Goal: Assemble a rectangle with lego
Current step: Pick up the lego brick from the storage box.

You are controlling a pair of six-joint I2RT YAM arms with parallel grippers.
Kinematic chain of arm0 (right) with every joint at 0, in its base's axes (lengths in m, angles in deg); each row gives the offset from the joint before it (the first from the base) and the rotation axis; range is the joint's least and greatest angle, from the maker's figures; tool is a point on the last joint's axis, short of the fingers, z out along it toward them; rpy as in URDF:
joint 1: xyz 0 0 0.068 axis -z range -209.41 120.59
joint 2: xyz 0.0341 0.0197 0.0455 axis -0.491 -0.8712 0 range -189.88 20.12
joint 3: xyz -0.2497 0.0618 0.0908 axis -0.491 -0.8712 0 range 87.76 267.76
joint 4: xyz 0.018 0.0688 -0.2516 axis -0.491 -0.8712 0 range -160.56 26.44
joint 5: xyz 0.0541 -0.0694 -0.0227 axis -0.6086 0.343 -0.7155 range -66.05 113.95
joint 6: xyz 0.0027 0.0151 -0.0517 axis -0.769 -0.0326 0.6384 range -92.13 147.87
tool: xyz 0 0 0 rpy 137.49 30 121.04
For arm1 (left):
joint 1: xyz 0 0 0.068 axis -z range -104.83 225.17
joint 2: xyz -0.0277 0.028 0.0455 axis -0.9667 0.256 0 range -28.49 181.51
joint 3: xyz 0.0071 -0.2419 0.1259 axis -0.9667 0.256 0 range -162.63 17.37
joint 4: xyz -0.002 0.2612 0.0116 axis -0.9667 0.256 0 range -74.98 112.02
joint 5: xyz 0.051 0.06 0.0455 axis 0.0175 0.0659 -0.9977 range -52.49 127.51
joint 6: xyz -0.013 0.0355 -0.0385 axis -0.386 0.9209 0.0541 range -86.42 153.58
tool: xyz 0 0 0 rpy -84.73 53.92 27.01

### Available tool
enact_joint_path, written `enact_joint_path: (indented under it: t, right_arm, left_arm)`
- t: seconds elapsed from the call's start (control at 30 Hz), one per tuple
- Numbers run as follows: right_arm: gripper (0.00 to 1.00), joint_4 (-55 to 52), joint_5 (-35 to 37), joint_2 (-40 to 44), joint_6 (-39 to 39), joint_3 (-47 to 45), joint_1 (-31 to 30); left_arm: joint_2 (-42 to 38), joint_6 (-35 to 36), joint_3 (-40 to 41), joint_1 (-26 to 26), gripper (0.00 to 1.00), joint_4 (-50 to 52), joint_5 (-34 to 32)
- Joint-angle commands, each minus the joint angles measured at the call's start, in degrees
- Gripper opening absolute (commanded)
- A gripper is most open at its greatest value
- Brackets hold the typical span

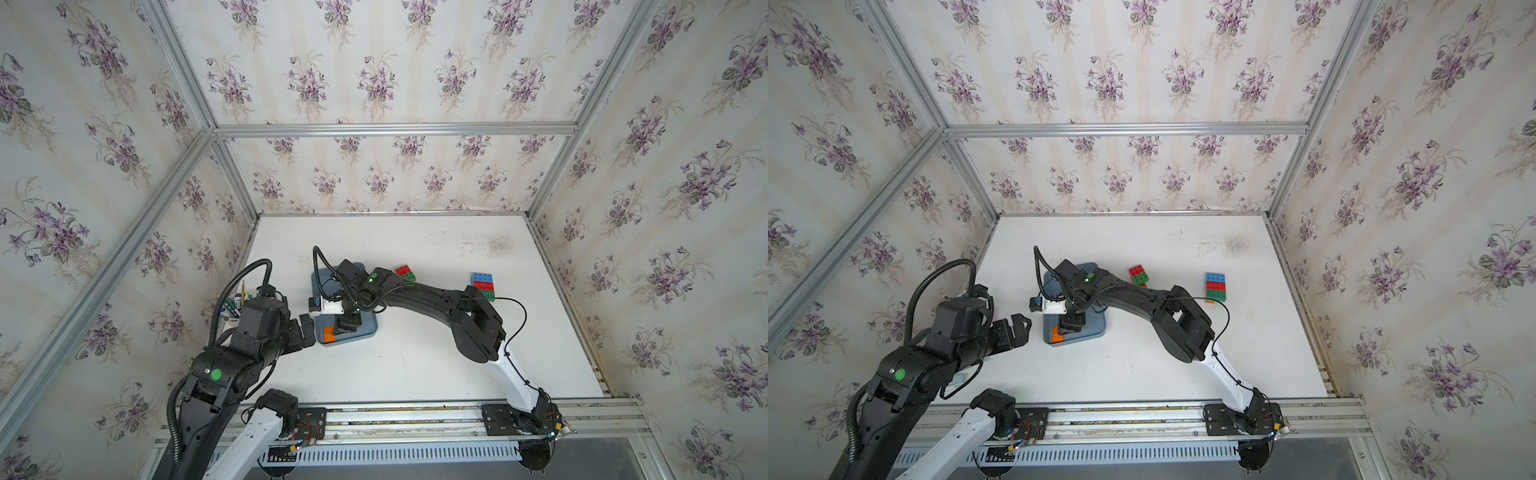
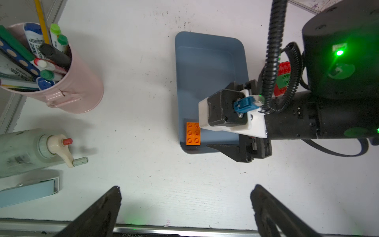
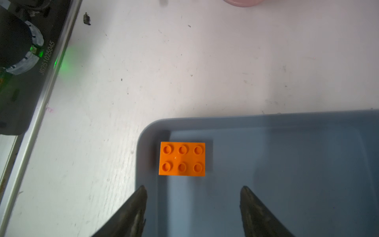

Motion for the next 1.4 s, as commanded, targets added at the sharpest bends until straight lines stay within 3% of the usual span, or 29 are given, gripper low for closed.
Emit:
enact_joint_path:
  t: [0.0,0.67,1.0,1.37]
  right_arm:
    - [0.72,-1.2,-1.0,-1.5,2.7,1.0,-0.5]
    - [0.72,2.2,1.7,-7.1,-0.3,2.6,-1.9]
    - [0.54,3.5,3.3,-7.1,-2.1,2.6,-1.9]
    - [0.47,4.8,6.0,-4.5,-5.7,1.3,-1.8]
  left_arm:
    - [-0.4,-0.5,-0.2,0.1,1.00,-0.3,-1.1]
    - [-3.7,-0.8,0.5,0.9,1.00,-1.3,-2.6]
    - [-3.5,-1.0,1.5,1.0,1.00,-2.0,-3.0]
    - [-3.1,-0.7,1.4,1.1,1.00,-2.5,-3.7]
